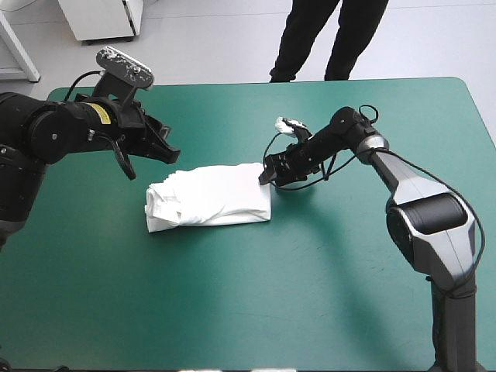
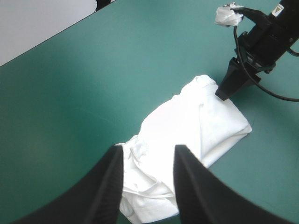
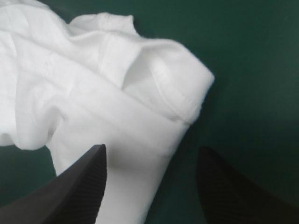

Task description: Fold the cloth

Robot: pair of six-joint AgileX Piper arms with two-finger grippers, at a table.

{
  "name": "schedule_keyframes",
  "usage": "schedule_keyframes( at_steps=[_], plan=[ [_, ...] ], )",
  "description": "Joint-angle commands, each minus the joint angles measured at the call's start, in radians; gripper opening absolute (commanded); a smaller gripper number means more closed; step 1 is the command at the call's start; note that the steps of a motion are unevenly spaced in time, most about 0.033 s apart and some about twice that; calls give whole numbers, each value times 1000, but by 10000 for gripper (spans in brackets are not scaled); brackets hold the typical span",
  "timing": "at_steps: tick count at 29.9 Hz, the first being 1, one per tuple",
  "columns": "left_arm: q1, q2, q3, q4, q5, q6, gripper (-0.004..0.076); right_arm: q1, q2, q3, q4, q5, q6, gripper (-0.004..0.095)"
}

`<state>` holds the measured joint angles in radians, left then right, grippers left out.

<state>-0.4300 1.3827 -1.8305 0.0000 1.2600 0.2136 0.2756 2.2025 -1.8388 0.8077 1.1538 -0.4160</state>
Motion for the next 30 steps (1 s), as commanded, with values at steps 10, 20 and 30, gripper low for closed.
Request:
schedule_keyframes(
  at_steps=[10,20,30],
  plan=[
    [-7,-33,-23,21,26,-14,270,62,24,-116,37,81,32,543],
    [-7,-75,-23,26,26,-17,270,89,60,-116,-16,76,75,128],
    [-7,-108,-23,19,26,-24,270,33,18,-118,-359,99,199,-17]
  ],
)
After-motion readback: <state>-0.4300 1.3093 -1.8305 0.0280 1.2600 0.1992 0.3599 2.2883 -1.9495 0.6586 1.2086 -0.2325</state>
